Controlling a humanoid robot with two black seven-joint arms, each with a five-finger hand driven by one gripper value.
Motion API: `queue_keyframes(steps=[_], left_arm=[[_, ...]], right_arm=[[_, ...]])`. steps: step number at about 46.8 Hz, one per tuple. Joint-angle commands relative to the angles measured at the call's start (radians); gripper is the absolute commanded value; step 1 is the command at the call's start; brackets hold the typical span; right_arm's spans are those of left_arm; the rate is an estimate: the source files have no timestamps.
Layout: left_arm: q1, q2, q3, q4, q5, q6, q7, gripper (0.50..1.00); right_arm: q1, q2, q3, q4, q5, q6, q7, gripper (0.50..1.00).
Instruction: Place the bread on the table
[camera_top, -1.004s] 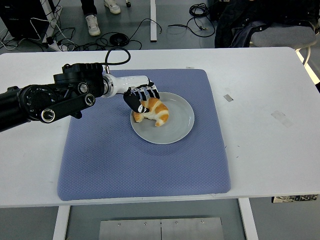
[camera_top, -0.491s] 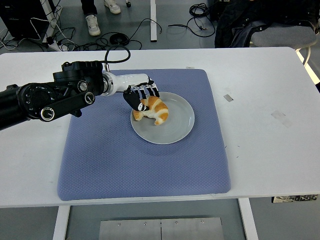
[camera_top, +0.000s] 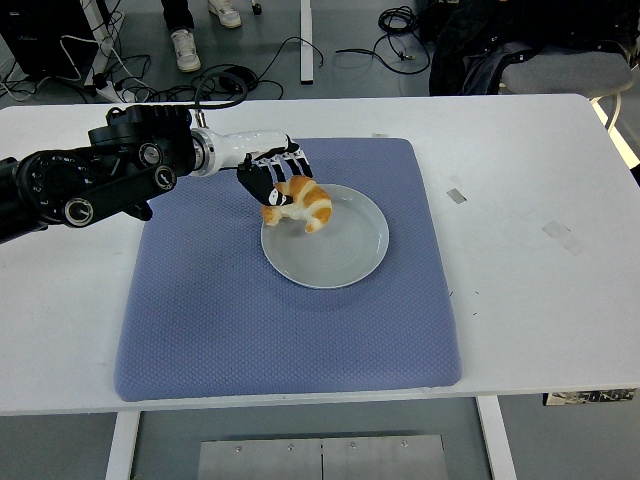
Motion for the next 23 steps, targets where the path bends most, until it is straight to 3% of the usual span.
queue_keyframes(steps=[1, 23], left_arm=[[-0.007, 0.016, 0.001, 0.000, -0.002, -0.013, 0.000, 0.614], [-0.022, 0.205, 0.002, 0.000, 0.000, -0.061, -0.015, 0.613]], right_arm=[[0.000, 0.000, 0.000, 0.000, 0.000, 0.000, 0.000, 1.000], [0.000, 0.000, 0.000, 0.000, 0.000, 0.000, 0.000, 1.000]])
